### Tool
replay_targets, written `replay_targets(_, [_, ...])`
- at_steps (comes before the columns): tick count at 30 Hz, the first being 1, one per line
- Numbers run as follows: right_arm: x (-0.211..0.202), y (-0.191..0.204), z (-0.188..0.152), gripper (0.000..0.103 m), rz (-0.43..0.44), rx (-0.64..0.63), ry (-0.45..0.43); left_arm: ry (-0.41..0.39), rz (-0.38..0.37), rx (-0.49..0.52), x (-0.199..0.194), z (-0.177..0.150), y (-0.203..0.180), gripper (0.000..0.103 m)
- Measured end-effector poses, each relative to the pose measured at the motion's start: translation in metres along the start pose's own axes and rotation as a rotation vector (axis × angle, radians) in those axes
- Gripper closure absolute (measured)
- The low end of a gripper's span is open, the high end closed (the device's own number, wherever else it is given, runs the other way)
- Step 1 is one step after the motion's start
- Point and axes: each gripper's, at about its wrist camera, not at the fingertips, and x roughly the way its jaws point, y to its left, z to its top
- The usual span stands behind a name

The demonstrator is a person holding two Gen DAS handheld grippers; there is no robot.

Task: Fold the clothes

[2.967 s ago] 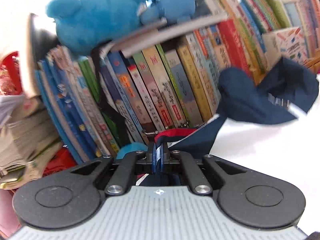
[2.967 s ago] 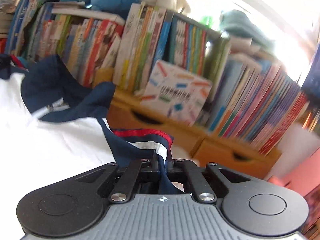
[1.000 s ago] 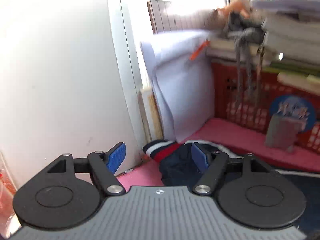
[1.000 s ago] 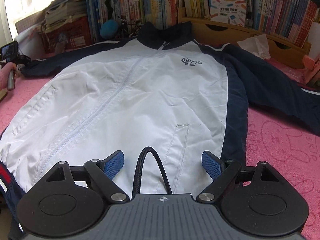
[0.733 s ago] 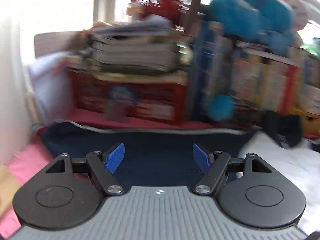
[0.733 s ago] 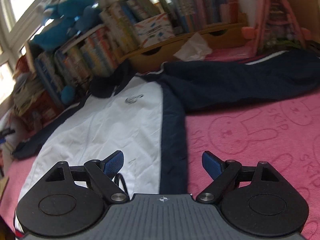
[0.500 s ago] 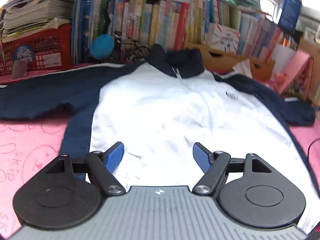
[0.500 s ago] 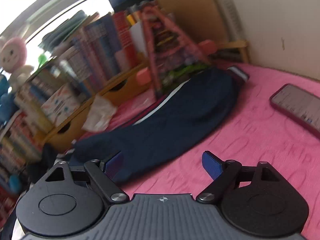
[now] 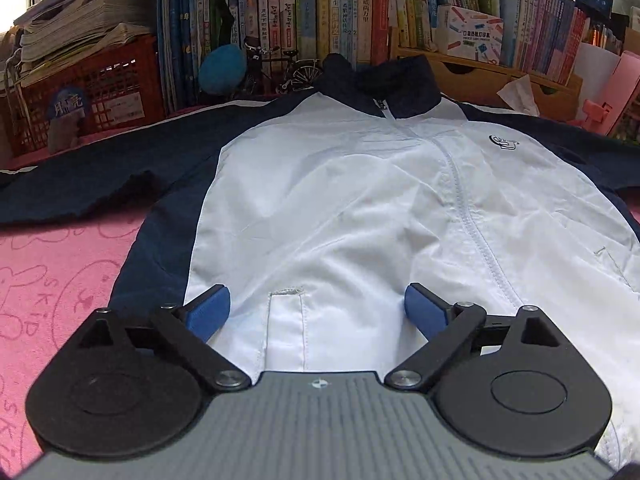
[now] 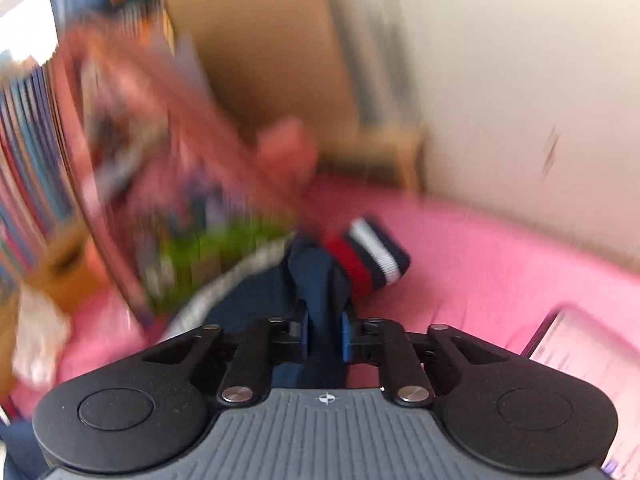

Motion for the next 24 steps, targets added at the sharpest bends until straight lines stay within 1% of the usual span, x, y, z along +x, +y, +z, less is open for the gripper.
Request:
replay_targets(2, [-0.003, 0.003, 0.003, 0.087, -0.065, -0.073, -0.075, 0.003, -0.002, 0.001, 0.000, 0.000, -0.001, 0.006])
replay_targets(4, [-0.007, 0.007, 0.006, 0.084, -0.130, -0.147, -0.150, 0.005, -0.004, -0.001, 0.001, 0.000, 0.000, 0.005])
replay_targets(5, [-0.009, 0.009, 0.008, 0.082, -0.163, -0.183, -0.188, 0.005, -0.004, -0.001, 0.001, 0.000, 0.000, 0.005])
replay_targets(6, [-0.010, 0.010, 0.010, 0.075, -0.196, -0.220, -0.226, 0.006, -0.004, 0.000, 0.001, 0.000, 0.000, 0.005])
replay_targets(7, [-0.012, 0.012, 0.011, 0.075, -0.228, -0.257, -0.263, 0.010, -0.005, 0.002, -0.002, 0.000, -0.001, 0.005])
replay_targets(8, [-0.012, 0.011, 0.010, 0.074, -0.226, -0.252, -0.225, 0.013, -0.005, 0.005, -0.005, 0.000, -0.001, 0.005])
replay_targets(9, [-0.027, 0.008, 0.003, 0.067, -0.161, -0.250, -0.236, 0.015, -0.007, 0.008, -0.010, 0.000, 0.000, 0.008])
replay_targets(10, [-0.046, 0.005, -0.005, 0.046, -0.086, -0.250, -0.260, 0.011, -0.010, 0.010, -0.016, 0.000, 0.002, 0.008])
replay_targets(11, [-0.064, 0.002, -0.014, 0.033, -0.009, -0.250, -0.283, -0.011, -0.017, 0.005, -0.026, -0.002, 0.004, 0.008])
replay_targets(12, [-0.083, -0.001, -0.022, 0.016, 0.067, -0.250, -0.306, -0.038, -0.028, -0.002, -0.040, -0.004, 0.007, 0.008])
replay_targets(15, [-0.156, -0.002, -0.055, 0.015, 0.250, -0.376, -0.383, -0.101, -0.055, 0.000, -0.083, -0.017, 0.012, 0.007])
replay_targets(16, [-0.184, 0.001, -0.070, 0.015, 0.309, -0.424, -0.400, -0.114, -0.055, 0.025, -0.098, -0.024, 0.011, 0.007])
replay_targets(18, [-0.236, 0.002, -0.099, 0.015, 0.432, -0.504, -0.402, -0.143, -0.048, 0.086, -0.124, -0.038, 0.008, 0.006])
replay_targets(19, [-0.252, -0.006, -0.108, 0.015, 0.494, -0.542, -0.385, -0.155, -0.042, 0.118, -0.136, -0.046, 0.005, 0.006])
replay_targets(20, [-0.273, -0.008, -0.126, 0.015, 0.563, -0.594, -0.352, -0.164, -0.038, 0.148, -0.147, -0.055, 0.003, 0.005])
replay_targets(22, [-0.318, -0.007, -0.164, 0.015, 0.705, -0.702, -0.280, -0.159, -0.042, 0.191, -0.163, -0.072, 0.000, 0.005])
replay_targets(24, [-0.350, -0.007, -0.209, 0.015, 0.803, -0.832, -0.219, -0.148, -0.060, 0.226, -0.174, -0.089, -0.004, 0.005])
